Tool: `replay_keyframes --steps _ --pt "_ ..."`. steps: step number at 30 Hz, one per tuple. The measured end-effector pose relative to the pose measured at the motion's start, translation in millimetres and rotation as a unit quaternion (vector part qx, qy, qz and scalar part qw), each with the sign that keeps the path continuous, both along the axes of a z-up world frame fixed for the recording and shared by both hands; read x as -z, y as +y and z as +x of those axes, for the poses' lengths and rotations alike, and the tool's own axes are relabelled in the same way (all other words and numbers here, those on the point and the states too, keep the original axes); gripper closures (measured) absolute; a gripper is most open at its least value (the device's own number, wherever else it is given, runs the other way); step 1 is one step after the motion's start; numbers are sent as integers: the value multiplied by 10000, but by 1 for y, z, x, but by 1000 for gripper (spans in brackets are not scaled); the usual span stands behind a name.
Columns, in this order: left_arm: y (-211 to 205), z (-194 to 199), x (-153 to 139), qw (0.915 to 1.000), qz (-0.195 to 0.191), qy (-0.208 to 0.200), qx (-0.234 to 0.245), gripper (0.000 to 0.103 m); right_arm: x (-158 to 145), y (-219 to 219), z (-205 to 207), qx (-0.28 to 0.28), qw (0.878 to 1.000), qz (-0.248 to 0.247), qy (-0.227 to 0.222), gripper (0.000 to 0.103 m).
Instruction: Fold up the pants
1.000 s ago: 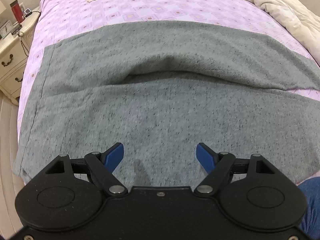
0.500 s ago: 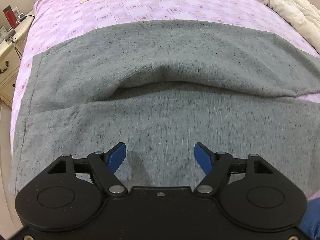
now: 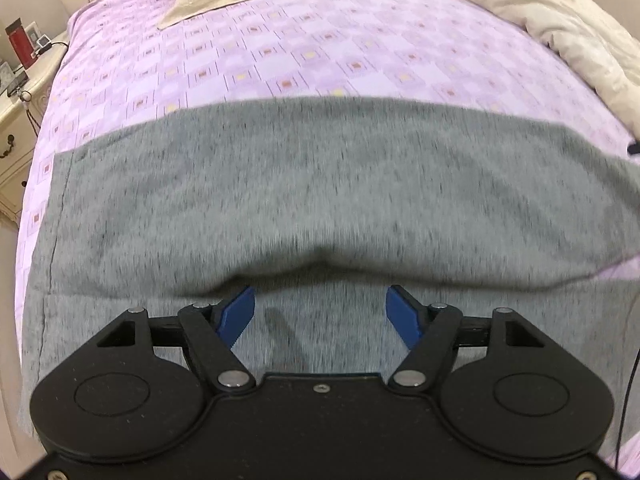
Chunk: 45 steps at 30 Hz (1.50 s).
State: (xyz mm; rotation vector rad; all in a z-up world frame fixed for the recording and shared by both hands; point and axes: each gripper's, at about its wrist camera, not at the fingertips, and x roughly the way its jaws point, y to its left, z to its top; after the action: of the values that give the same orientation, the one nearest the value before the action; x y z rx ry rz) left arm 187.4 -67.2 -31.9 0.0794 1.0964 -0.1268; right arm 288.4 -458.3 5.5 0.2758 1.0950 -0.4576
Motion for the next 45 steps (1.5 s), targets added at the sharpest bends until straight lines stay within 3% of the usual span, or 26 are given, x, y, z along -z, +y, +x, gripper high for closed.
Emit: replay_keyframes --steps 3,6,9,12,18,21,22,24,25,28,30,32,34,36,38,39,41,45 --pt "2 5 -5 9999 -19 -74 -72 30 -2 -29 -12 126 9996 -219 -158 63" --pt "-2 9 -6 9999 47 -135 -34 30 -2 -63 -31 180 9980 6 -599 63" --pt "-7 10 -5 9998 128 -160 29 30 3 -82 -41 270 9974 22 -671 63" --pt "-11 8 -5 9998 146 -148 68 30 13 -89 -46 268 9975 -76 -649 63" --pt "-15 4 -2 9995 267 -109 130 30 36 -93 -47 50 9978 254 -606 62" --pt "-16 2 1 9993 337 -79 143 30 39 -86 -46 -159 9976 185 -652 54" --pt "-16 1 2 9992 359 -71 141 30 37 -83 -45 -170 9979 154 -606 55" --pt "-17 2 5 9992 382 -45 117 30 33 -76 -42 -423 9973 173 -575 91" --pt "-17 2 6 9992 388 -28 104 30 31 -70 -40 -633 9964 127 -554 101" --pt "-20 4 6 9992 385 -25 86 30 18 -54 -34 -1136 9905 -636 -444 102" --pt "-22 5 5 9993 352 -82 103 30 12 -62 -33 -867 9882 -1143 -534 102" --pt "-23 6 3 9993 332 -141 114 30 15 -84 -32 -63 9915 -1213 -475 103" --pt "-25 8 4 9993 321 -146 103 30 23 -97 -35 246 9931 -1091 -342 103" --pt "-25 10 6 9993 340 -124 87 30 16 -95 -44 256 9911 -1017 -825 101" --pt "-24 11 8 9993 341 -127 109 30 -1 -82 -52 -196 9833 -827 -1609 97" --pt "-23 11 9 9993 334 -129 121 30 -6 -74 -51 -563 9798 -676 -1798 94" --pt "-22 15 13 9994 337 -83 96 30 -12 -53 -41 -1328 9739 -366 -1805 68" --pt "-24 22 23 9993 362 34 34 29 -6 2 -12 -2704 9524 -36 -1410 63"
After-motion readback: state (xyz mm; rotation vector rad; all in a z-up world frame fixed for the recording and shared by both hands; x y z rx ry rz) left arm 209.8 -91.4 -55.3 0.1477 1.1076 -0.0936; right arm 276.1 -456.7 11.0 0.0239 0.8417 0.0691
